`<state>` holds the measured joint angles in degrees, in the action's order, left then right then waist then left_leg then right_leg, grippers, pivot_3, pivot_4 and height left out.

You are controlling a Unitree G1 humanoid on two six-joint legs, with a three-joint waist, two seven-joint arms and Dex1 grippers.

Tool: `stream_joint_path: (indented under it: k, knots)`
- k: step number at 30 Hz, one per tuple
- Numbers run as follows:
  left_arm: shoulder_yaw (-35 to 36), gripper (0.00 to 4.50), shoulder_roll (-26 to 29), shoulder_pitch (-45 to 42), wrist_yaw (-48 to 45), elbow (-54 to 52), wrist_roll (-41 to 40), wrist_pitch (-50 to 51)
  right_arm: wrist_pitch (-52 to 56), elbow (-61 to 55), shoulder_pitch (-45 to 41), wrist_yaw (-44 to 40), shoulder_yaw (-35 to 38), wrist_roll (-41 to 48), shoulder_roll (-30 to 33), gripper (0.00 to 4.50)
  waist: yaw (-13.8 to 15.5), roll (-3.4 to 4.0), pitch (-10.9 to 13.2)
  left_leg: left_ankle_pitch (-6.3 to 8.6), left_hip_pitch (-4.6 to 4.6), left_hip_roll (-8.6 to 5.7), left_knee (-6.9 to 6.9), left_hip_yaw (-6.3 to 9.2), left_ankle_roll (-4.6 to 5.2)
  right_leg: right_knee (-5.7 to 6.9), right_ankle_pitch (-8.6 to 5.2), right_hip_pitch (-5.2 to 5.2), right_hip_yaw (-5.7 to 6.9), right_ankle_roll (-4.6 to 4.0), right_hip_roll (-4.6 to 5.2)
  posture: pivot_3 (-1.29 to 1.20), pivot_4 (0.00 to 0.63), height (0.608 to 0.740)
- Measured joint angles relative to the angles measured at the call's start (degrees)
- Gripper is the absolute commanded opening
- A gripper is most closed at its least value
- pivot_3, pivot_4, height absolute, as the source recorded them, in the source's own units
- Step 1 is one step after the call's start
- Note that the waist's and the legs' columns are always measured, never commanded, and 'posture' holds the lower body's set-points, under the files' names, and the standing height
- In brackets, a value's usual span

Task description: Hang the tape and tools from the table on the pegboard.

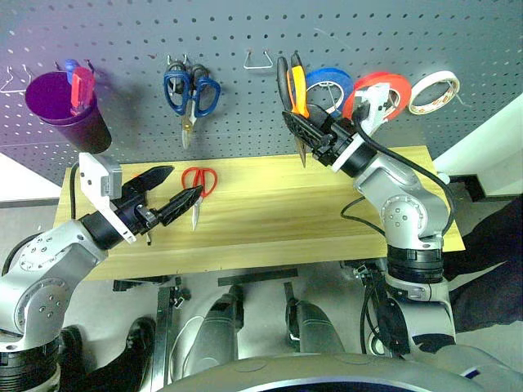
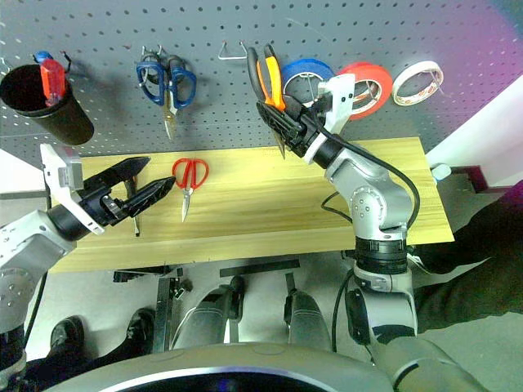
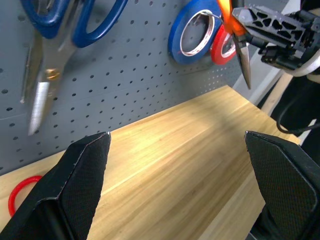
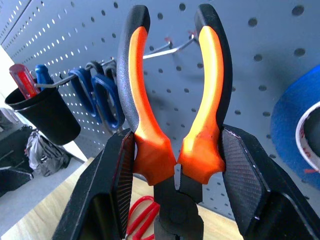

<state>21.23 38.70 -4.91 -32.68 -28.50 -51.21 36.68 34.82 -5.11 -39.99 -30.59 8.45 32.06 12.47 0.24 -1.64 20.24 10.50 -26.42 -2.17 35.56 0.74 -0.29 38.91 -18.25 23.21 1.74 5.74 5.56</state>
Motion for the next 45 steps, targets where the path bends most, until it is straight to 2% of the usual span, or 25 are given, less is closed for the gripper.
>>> stream_joint_path:
  k: [15, 30, 37, 45]
  knots:
    - [-0.5, 4.50, -1.9, -1.5, 0.1, 0.6, 1.8, -0.9, -9.2, 14.4, -10.0, 3.6, 0.6, -3.7, -1.6, 2.17, -0.4, -0.01, 0.0, 0.03, -0.01, 0.00, 0.47, -0.04, 0.05, 0.34, 0.00, -0.02, -0.02, 0.00, -0.03, 0.06, 0.253, 0.740]
    - [-0.6, 4.50, -2.6, -1.1, 0.2, 0.6, 2.3, -1.1, -10.0, 14.0, -12.4, 3.3, 0.6, -2.7, -2.9, 2.17, -1.0, 0.00, -0.1, 0.03, -0.01, 0.01, 0.47, -0.05, 0.06, 0.40, 0.00, 0.02, -0.03, 0.00, -0.02, 0.06, 0.259, 0.740]
    - [-0.6, 4.50, -2.7, -0.8, 0.2, 0.6, 2.3, -1.1, -8.1, 8.3, -14.2, 3.2, -0.5, 0.1, -3.9, 2.17, -0.9, -0.01, -0.1, 0.05, -0.02, 0.01, 0.47, -0.04, 0.08, 0.38, 0.00, 0.03, -0.03, 0.00, 0.01, 0.06, 0.259, 0.740]
    - [-0.6, 4.50, -2.8, -0.7, 0.2, 0.6, 2.4, -1.1, -9.1, 5.8, -13.9, 2.6, -3.7, -0.5, -4.7, 2.17, -0.9, -0.01, -0.1, 0.05, -0.01, 0.01, 0.47, -0.04, 0.09, 0.38, 0.00, 0.03, -0.03, 0.00, 0.00, 0.06, 0.256, 0.740]
